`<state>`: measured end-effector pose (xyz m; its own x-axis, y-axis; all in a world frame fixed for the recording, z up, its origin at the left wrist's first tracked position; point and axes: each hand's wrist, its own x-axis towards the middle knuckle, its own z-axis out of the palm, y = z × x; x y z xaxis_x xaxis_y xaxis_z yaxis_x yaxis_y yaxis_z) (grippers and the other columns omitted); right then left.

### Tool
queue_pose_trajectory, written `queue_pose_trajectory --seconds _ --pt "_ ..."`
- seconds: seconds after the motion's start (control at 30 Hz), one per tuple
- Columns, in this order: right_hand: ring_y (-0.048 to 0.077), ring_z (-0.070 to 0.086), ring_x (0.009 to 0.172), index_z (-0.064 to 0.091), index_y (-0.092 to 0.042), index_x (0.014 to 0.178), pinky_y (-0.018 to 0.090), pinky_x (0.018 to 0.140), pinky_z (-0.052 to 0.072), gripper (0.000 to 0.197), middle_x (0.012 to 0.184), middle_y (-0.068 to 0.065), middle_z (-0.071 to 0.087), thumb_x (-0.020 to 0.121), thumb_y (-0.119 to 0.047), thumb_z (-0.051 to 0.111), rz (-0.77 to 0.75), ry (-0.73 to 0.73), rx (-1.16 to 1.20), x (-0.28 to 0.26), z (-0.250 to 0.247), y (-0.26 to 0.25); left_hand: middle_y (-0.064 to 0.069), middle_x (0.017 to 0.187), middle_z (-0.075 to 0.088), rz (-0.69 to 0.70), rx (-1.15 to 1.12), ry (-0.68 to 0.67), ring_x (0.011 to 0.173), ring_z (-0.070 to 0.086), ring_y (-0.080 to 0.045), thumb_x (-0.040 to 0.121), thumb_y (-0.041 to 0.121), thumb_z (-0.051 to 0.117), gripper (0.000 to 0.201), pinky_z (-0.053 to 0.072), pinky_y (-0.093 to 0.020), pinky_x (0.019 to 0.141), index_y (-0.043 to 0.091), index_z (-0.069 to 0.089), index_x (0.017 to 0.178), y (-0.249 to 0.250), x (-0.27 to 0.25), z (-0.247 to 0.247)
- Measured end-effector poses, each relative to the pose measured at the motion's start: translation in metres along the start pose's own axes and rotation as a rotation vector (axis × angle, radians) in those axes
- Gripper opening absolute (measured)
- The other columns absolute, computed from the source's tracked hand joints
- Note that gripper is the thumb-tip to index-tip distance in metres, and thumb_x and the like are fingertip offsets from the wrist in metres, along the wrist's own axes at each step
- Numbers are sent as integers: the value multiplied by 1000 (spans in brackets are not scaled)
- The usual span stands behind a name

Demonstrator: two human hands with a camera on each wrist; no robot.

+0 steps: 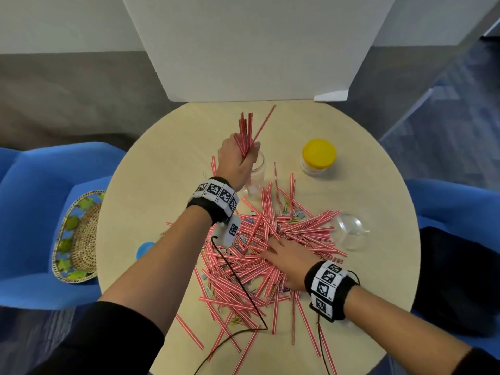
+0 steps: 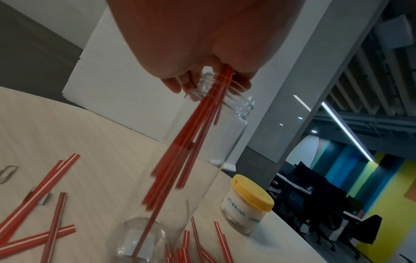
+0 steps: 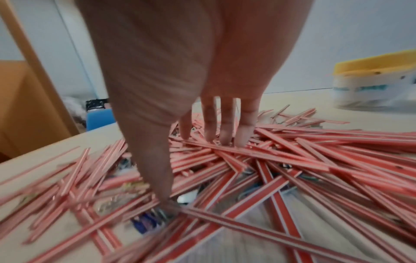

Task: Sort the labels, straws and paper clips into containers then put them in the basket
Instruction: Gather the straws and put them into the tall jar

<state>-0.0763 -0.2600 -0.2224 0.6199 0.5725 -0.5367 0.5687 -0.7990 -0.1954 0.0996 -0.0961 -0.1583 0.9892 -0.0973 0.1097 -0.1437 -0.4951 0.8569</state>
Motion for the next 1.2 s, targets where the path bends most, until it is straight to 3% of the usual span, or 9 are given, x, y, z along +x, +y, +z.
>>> queue_pose_trajectory --seconds 0.17,0.33,0.5,0.7,0.8,0.93,1.03,1.13,1.2 --pt "31 35 137 43 -14 138 46 110 40 61 151 11 32 83 -18 70 -44 37 -42 9 0 -9 1 105 57 67 84 -19 102 52 -18 92 45 57 22 43 -38 93 23 59 89 -3 -4 -4" --pt "31 46 128 33 -12 144 44 109 41 74 141 12 50 79 4 65 -41 45 0 19 5 -16 3 97 57 88 73 -25 96 52 -17 99 34 47 22 43 -36 89 19 60 88 0 -3 -11" --pt "30 48 123 50 -9 132 43 105 45 51 139 13 49 84 -1 64 -41 8 -67 20 5 -18 0 93 56 133 70 -48 90 51 -23 101 25 33 26 42 -45 86 16 57 95 -4 -9 -12" --pt "28 55 106 54 -7 126 41 95 50 47 138 14 43 82 4 65 -95 25 -17 17 -6 -16 -3 99 60 137 -61 51 96 54 -17 103 18 35 25 44 -37 89 11 58 99 5 -14 -21" --pt "23 55 102 55 -13 126 36 94 49 42 127 9 55 87 0 62 -90 52 46 17 -11 -11 -2 100 60 101 -141 105 98 56 -13 103 18 36 24 45 -34 92 12 59 98 8 -12 -32" --pt "14 59 77 54 -22 116 32 76 56 16 93 -1 63 101 -17 50 27 100 355 13 -24 -6 -2 100 61 63 -201 147 98 56 -11 102 23 36 26 45 -30 92 11 59 99 5 -13 -46" --pt "17 66 80 50 -24 119 31 74 59 18 97 -3 66 103 -28 43 100 173 695 6 -31 -2 -5 99 61 26 -250 164 95 54 -9 102 21 36 25 42 -20 85 11 59 97 4 -18 -53" --pt "10 62 82 50 -21 119 30 75 55 18 96 -4 63 104 -21 41 97 325 835 1 -42 2 -11 100 63 -1 -283 181 94 56 -12 102 18 37 24 43 -17 82 9 58 97 5 -26 -60" --pt "-3 52 68 52 -16 119 21 66 44 19 82 -6 56 103 -14 42 111 428 932 0 -50 4 -10 95 63 -24 -319 193 90 58 -14 103 16 36 23 45 -21 80 9 58 97 6 -30 -65"
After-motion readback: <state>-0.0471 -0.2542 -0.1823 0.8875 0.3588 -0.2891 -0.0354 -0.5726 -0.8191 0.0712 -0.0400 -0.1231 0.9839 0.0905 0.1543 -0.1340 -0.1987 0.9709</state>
